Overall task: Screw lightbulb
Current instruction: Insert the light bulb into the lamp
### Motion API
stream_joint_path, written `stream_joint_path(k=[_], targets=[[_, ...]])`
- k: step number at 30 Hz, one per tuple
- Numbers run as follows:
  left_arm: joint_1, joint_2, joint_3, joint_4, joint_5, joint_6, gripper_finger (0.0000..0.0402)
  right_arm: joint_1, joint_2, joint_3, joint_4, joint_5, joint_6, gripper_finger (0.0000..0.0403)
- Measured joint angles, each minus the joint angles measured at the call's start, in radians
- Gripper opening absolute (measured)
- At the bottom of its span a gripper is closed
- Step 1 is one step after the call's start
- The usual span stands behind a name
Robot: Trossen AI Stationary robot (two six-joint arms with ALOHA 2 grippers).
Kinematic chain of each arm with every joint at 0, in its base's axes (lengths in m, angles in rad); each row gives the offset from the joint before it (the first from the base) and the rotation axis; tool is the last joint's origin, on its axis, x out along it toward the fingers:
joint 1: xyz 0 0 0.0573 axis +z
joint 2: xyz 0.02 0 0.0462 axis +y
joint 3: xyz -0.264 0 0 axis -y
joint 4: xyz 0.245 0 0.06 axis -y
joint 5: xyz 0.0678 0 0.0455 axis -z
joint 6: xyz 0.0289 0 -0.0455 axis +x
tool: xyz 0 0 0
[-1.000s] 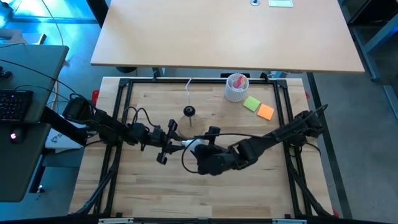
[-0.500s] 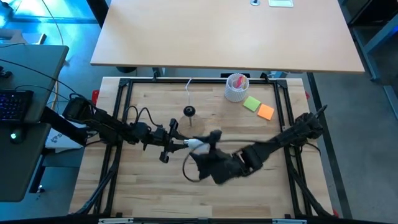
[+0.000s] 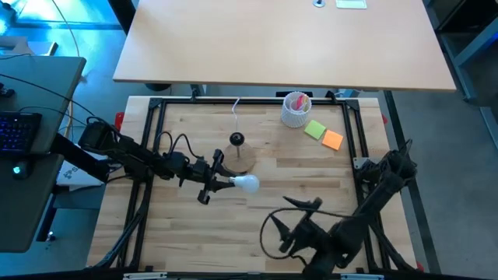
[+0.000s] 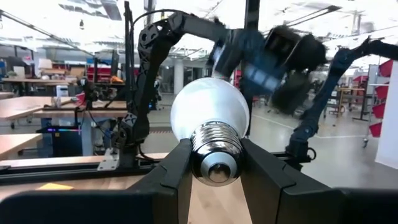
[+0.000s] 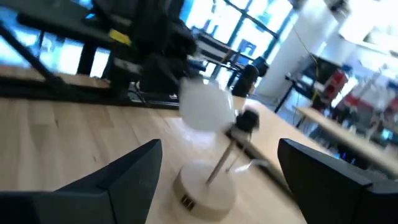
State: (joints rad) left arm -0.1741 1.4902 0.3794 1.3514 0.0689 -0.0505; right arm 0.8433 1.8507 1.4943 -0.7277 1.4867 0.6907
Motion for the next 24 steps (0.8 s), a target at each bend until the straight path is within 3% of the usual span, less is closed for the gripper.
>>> stream_joint_path(k=[3, 9, 19, 24], targets=[[0.000, 0.000, 0.000, 0.000, -0.001, -0.019, 0.0103, -0.023, 0.001, -0.121, -0.028, 0.014, 0.220, 0.0318], [0.000, 0.000, 0.000, 0.000, -0.027, -0.028, 0.0103, -0.144, 0.002, -0.169, -0.012, -0.015, 0.212, 0.0318], [0.000, 0.000, 0.001, -0.014, -0.053, -0.046, 0.0103, -0.228, -0.011, 0.048, -0.017, -0.447, -0.291, 0.0319], [0.000, 0.001, 0.001, -0.014, -0.054, -0.061, 0.0103, -0.237, -0.013, 0.165, -0.067, -0.510, -0.428, 0.0319]])
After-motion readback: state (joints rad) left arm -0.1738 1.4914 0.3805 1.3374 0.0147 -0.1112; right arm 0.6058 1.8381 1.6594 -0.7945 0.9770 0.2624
